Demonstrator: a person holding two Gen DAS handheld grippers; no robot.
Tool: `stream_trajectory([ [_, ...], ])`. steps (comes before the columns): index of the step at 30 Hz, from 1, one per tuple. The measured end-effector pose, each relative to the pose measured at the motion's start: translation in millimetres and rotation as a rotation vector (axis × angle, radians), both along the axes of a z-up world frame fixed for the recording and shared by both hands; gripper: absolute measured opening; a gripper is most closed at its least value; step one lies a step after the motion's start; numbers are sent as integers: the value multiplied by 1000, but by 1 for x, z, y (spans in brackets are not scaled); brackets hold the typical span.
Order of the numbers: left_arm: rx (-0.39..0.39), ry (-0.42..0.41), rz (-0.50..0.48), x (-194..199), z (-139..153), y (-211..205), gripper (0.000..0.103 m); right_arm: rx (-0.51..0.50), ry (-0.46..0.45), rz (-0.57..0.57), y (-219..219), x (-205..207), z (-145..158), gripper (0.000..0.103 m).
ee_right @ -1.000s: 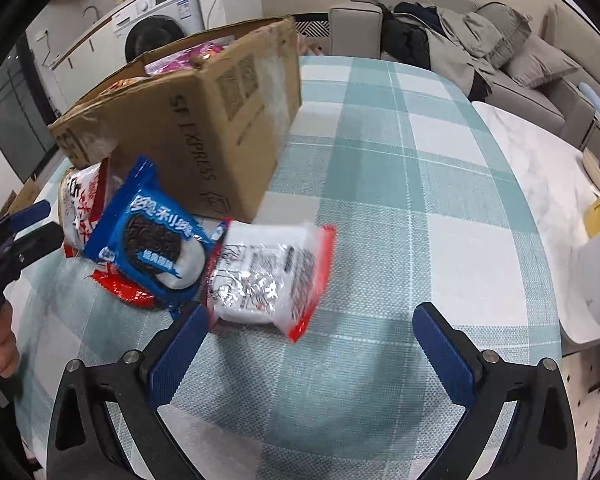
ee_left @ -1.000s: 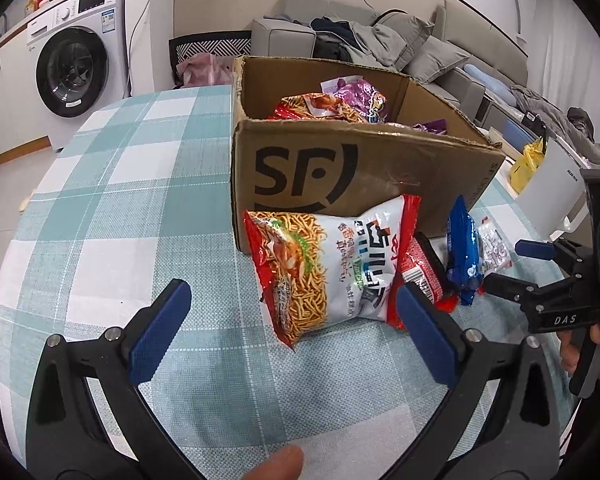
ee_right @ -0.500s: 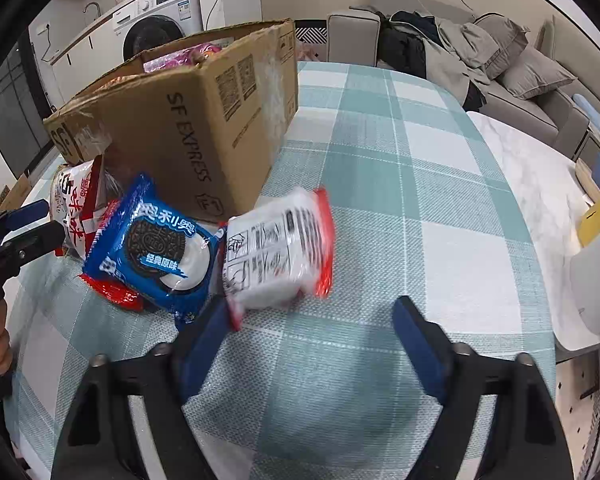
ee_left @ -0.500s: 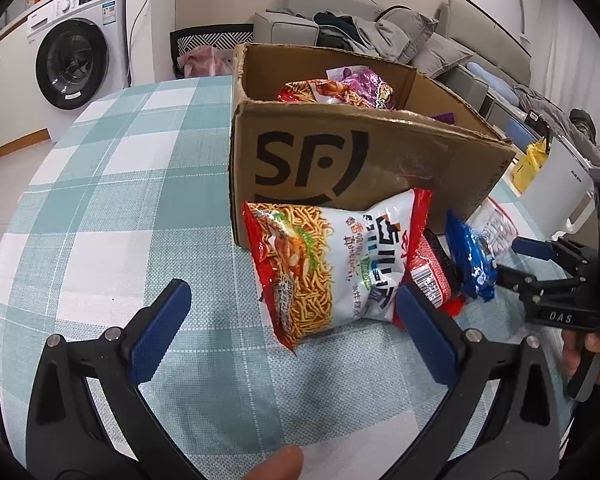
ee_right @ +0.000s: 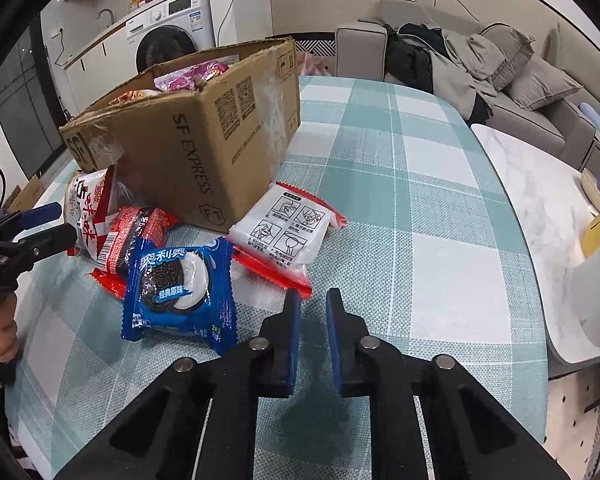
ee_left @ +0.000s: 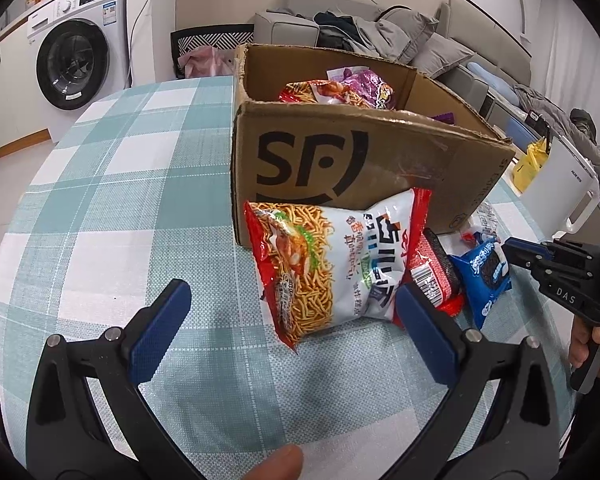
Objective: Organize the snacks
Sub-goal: 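Grasp the white wafer pack with the right tool while the left tool grasps the noodle bag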
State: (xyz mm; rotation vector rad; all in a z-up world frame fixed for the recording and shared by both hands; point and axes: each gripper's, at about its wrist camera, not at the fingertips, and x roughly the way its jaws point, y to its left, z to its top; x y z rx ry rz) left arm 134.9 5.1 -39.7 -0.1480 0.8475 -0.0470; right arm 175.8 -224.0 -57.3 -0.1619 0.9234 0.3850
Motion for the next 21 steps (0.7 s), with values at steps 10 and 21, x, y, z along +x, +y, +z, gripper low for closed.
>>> stream_trajectory([
  [10, -4, -5, -10, -2, 2, -3, 102, 33, -18, 12, -10, -4, 9, 9],
  [21, -12, -6, -7, 0, 2, 0, 102, 143, 28, -38, 13, 25, 12, 66],
])
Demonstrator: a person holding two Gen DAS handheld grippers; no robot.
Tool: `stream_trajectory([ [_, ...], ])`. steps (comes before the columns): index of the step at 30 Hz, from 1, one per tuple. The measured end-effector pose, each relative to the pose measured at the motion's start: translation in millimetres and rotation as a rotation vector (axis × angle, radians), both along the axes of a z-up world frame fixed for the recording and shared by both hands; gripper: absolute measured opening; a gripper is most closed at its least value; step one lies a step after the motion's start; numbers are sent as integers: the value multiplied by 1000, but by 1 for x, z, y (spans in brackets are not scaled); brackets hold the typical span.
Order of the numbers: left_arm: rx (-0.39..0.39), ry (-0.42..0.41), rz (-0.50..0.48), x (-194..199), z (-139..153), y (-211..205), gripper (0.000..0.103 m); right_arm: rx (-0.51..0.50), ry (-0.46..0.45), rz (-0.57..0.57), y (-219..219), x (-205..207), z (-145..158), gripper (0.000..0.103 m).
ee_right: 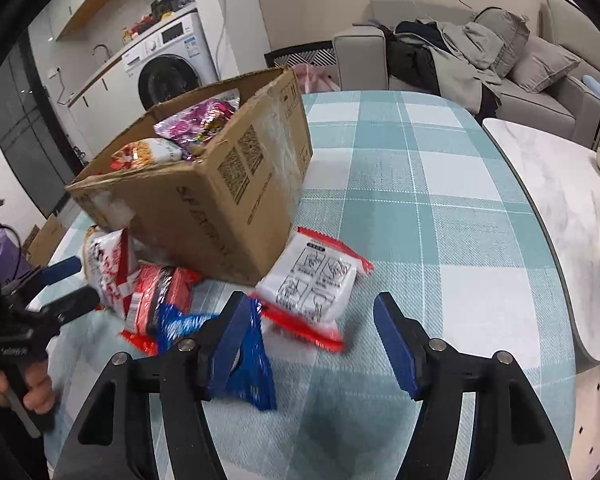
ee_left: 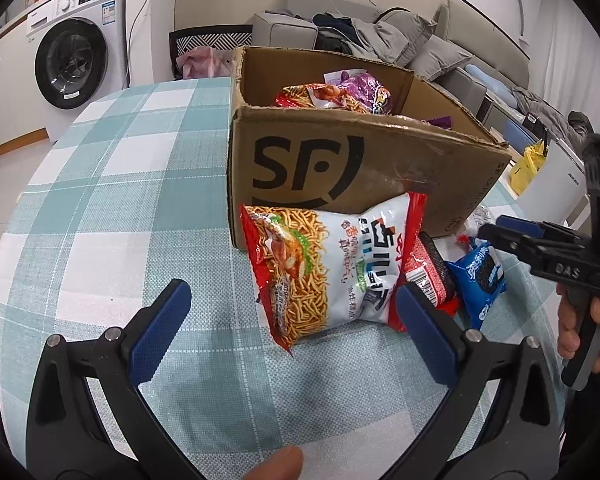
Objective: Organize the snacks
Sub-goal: 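Grasp the white wafer pack with the right tool while the left tool grasps the noodle bag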
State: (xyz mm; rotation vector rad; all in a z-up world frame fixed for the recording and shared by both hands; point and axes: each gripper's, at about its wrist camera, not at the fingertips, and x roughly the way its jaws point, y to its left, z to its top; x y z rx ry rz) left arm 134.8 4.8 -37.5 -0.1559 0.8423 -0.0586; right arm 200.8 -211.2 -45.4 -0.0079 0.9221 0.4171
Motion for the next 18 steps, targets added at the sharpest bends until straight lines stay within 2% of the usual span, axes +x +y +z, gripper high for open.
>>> stream_trajectory([
  [4, 0, 1, 0, 1, -1, 1, 102, 28, 59, -29, 5, 18, -10, 66],
  [10, 1, 14, -4, 4, -5, -1, 102, -3, 47, -19, 13, 24, -13, 66],
  [12, 3, 17, -5, 4, -6, -1, 102, -26, 40, -10, 13, 21, -13, 52],
  [18, -5, 26, 2, 9, -8, -1, 102, -30, 18, -13, 0, 9, -13, 49],
])
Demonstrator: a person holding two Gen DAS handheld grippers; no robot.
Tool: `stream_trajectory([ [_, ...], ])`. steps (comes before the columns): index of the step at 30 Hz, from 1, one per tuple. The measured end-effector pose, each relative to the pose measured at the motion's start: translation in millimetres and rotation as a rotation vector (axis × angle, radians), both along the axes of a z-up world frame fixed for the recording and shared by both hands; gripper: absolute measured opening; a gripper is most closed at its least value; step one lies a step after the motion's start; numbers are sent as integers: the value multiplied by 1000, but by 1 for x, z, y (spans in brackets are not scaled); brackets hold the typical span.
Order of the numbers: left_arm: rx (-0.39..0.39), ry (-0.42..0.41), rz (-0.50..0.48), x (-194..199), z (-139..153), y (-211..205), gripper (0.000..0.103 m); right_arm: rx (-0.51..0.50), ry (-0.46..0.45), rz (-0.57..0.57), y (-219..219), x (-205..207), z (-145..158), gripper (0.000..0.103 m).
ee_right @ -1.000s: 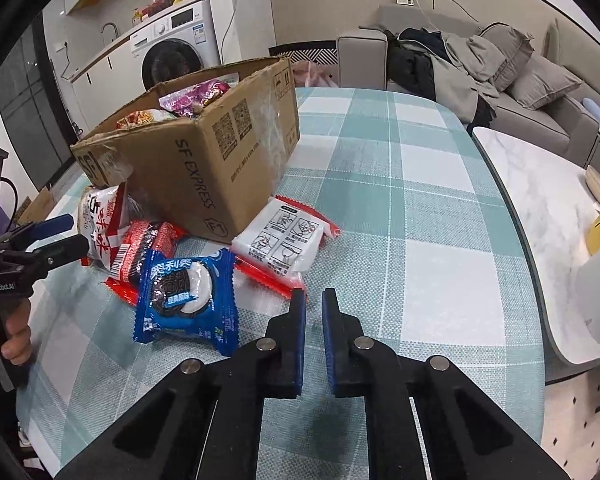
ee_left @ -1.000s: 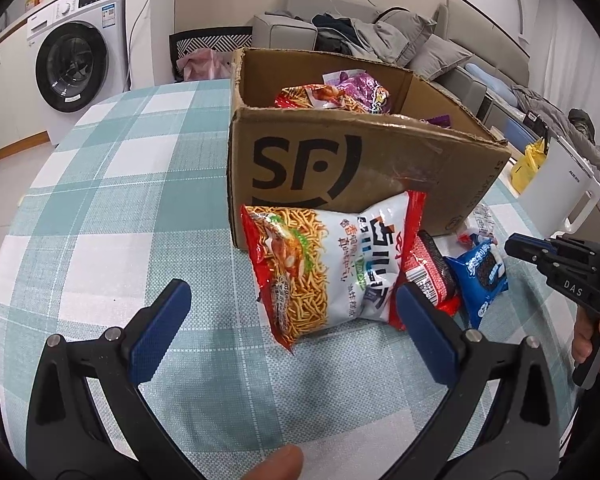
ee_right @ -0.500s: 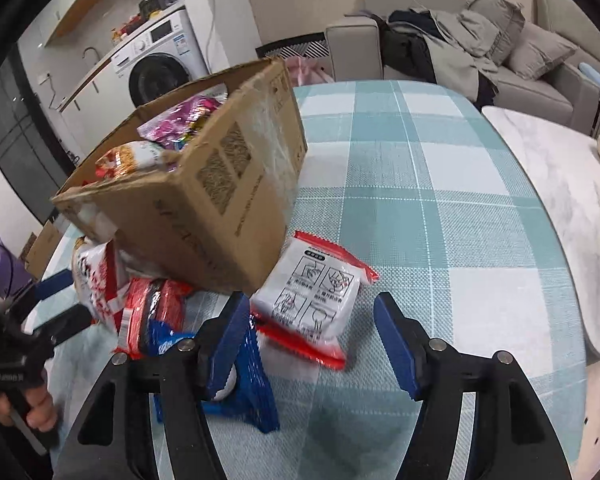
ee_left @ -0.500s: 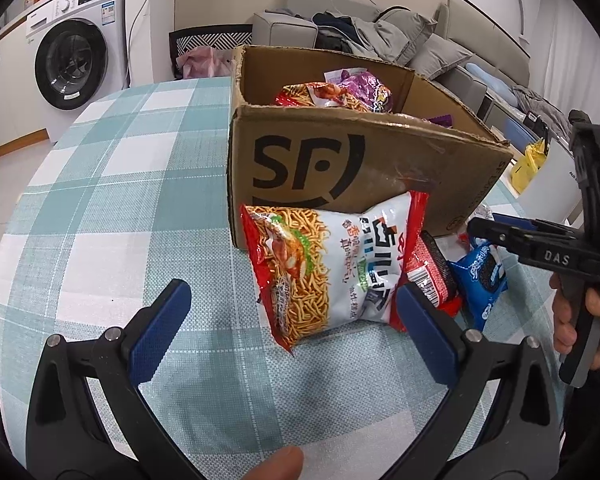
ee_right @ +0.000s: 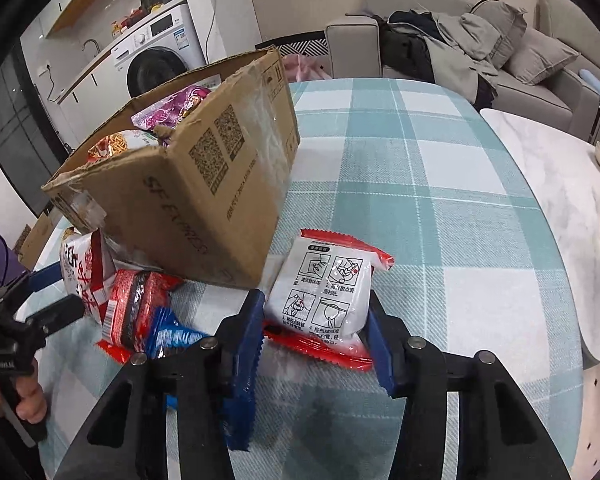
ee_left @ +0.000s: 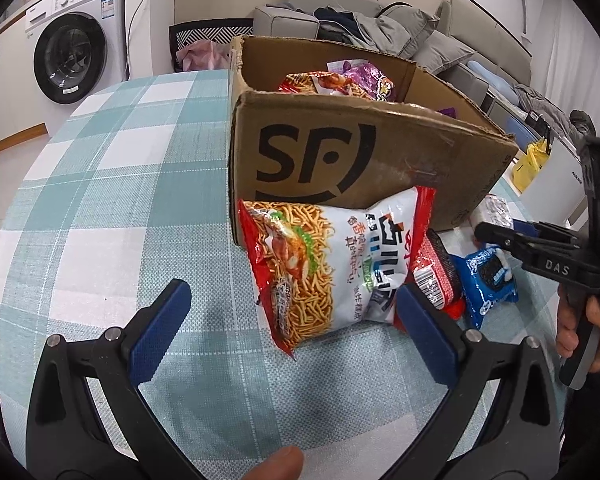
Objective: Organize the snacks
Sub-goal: 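Grasp the white wafer pack with the right tool while the left tool grasps the noodle bag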
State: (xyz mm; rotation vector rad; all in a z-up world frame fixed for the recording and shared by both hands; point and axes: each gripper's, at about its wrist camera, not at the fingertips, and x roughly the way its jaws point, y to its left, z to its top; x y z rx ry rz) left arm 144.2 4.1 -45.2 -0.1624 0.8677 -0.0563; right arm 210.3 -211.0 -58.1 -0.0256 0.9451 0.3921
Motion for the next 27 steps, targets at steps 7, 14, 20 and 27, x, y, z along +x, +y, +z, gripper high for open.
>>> stream_trajectory([
  [7, 15, 15, -11, 6, -1, -7, 102, 58, -55, -25, -31, -27, 16, 49],
  [14, -6, 25, 5, 15, -8, -15, 102, 89, -70, -13, -40, -40, 27, 49],
  [20, -51, 28, -41, 16, -10, -16, 81, 102, -70, -9, -44, -44, 29, 49],
  [27, -38, 21, -73, 12, -7, -23, 55, 109, -85, -12, -47, -48, 35, 49],
])
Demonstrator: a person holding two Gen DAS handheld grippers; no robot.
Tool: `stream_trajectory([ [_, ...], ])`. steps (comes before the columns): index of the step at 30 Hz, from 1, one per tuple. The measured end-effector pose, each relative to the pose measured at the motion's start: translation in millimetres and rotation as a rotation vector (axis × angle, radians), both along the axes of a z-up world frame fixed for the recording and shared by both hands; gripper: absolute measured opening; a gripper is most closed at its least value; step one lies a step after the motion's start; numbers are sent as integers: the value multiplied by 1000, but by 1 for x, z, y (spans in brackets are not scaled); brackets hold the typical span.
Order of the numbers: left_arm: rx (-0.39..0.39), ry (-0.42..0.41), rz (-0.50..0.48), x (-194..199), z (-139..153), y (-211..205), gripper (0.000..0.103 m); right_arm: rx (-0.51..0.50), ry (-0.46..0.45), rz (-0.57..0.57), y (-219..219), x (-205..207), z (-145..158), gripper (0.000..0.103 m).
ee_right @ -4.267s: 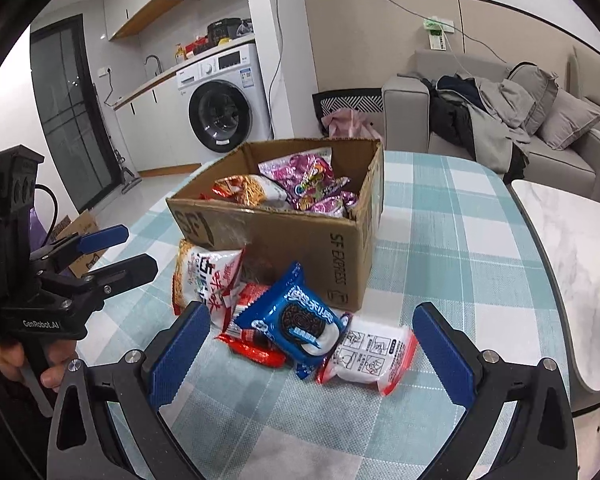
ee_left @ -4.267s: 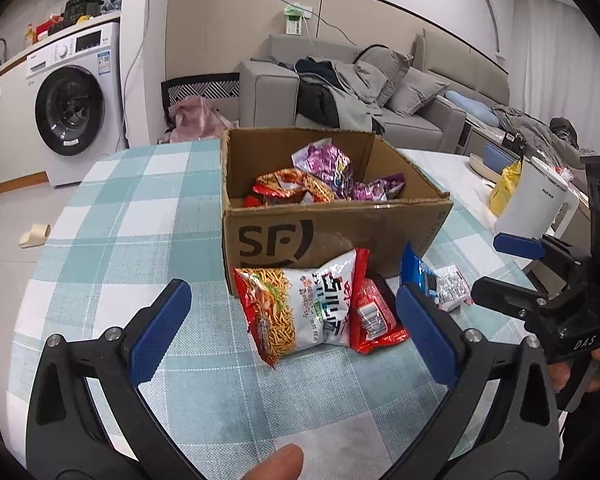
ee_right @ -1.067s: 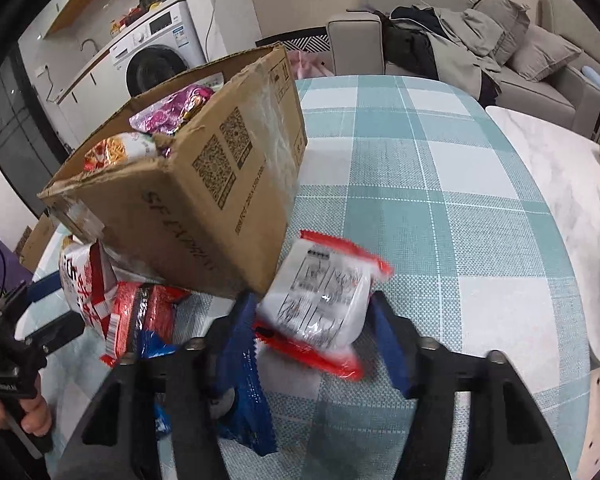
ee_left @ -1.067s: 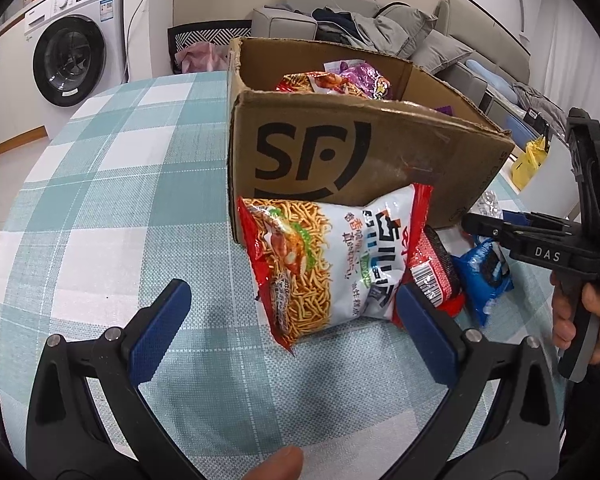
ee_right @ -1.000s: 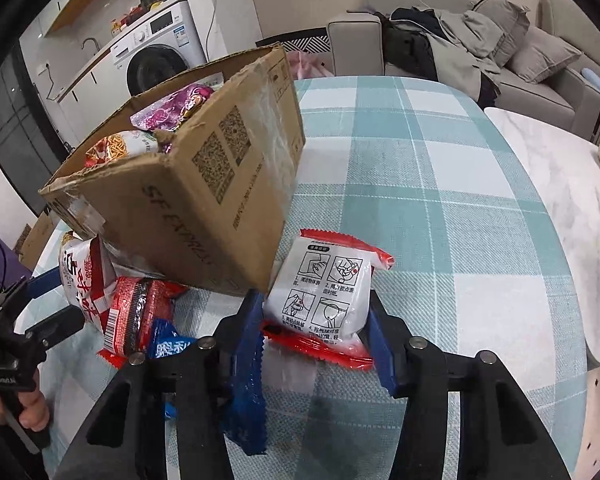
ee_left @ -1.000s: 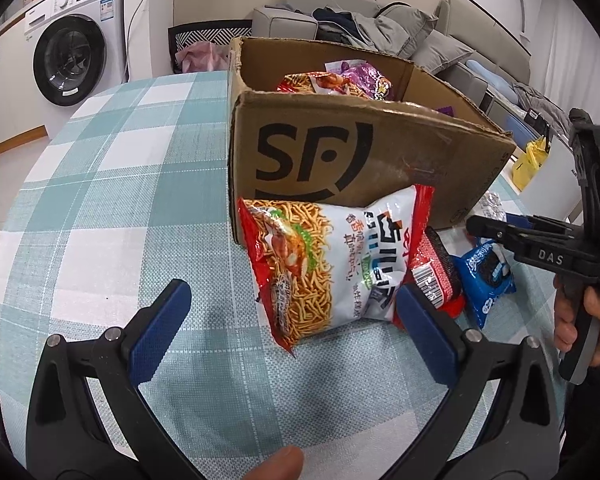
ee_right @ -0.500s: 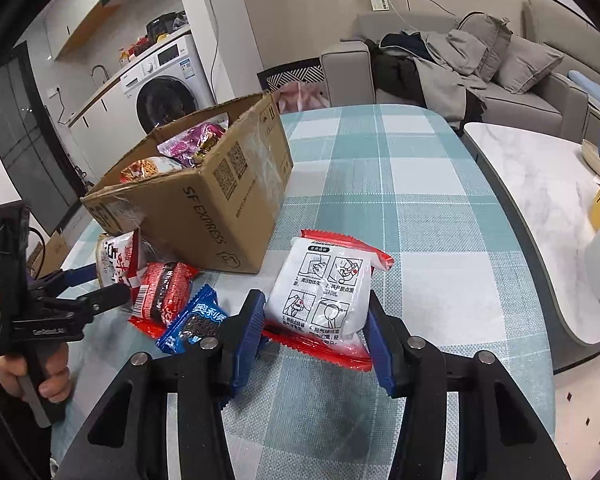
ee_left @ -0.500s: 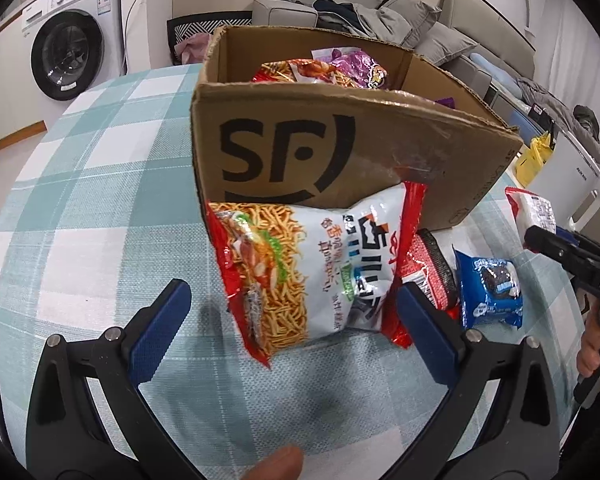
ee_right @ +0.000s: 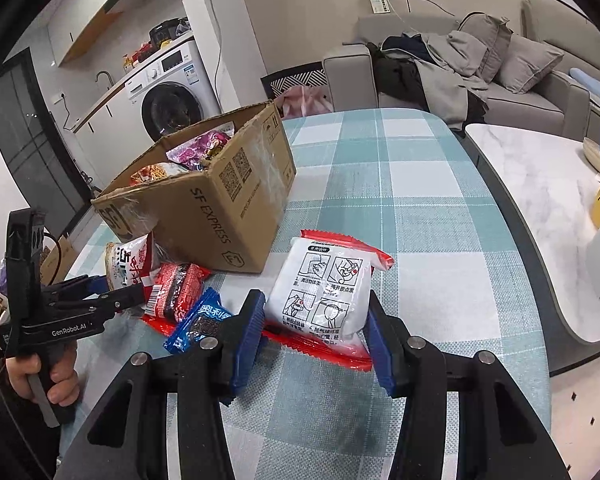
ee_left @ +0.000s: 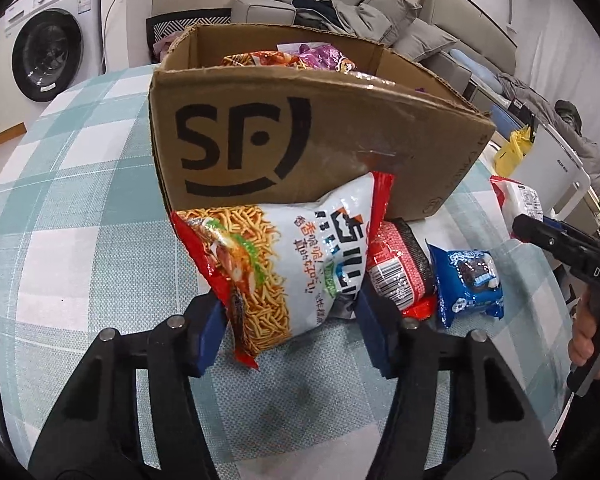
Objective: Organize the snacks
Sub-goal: 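Lift both held packs and carry them over the cardboard box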
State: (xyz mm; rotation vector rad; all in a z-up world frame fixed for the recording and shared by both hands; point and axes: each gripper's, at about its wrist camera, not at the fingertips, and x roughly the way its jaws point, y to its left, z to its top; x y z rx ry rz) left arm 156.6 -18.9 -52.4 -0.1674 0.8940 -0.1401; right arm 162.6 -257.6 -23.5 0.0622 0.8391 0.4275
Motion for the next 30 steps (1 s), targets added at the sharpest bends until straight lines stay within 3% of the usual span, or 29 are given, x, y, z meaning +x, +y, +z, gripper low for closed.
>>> stream_trajectory([
  [22, -21, -83, -18, -52, 22, 9, 53, 4, -59, 30, 13, -14, 23, 49],
  [30, -37, -143, -14, -67, 46, 12, 53, 6, -93, 51, 22, -25, 39, 49],
])
